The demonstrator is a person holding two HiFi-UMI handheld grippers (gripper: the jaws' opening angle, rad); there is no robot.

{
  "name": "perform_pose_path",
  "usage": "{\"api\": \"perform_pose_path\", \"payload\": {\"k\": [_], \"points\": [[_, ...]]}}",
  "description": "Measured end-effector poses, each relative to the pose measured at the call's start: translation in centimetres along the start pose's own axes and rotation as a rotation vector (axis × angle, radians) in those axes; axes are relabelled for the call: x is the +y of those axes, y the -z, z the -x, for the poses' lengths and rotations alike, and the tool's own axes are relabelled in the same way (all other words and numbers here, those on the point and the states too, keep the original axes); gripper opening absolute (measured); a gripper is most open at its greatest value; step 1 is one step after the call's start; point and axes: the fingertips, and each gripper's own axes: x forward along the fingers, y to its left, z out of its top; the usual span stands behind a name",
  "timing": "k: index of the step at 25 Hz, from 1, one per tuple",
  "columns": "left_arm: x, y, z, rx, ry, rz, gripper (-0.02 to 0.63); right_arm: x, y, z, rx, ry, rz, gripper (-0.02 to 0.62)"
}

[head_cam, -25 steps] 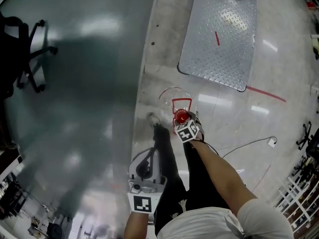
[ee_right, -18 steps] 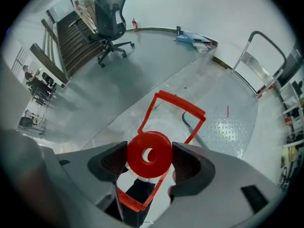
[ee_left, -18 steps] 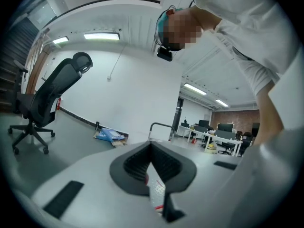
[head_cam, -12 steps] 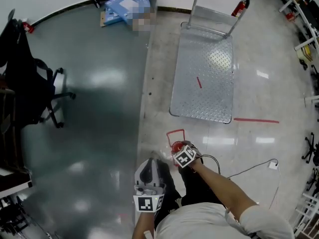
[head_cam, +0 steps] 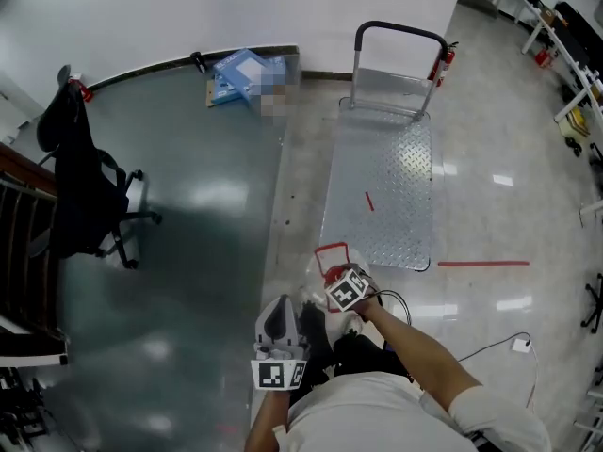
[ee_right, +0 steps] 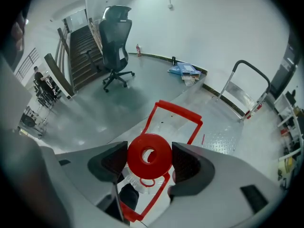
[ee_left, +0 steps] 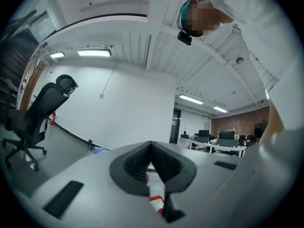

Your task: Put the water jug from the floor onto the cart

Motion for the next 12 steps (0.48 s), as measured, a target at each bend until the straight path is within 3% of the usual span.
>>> {"api": "perform_pose_path", "payload": {"k": [9, 12], "points": [[2.9, 0.6, -10.5, 0.005, 0.079, -0.059, 0.003, -8.3, -3.8, -0.5, 0.012, 0.055, -0.045, 0.293], [3.9, 0.5, -14.0, 0.012, 0.159, -0.097, 0.003, -9.8, -4.9, -0.8, 0.025, 0.062, -0.076, 0.293]]}}
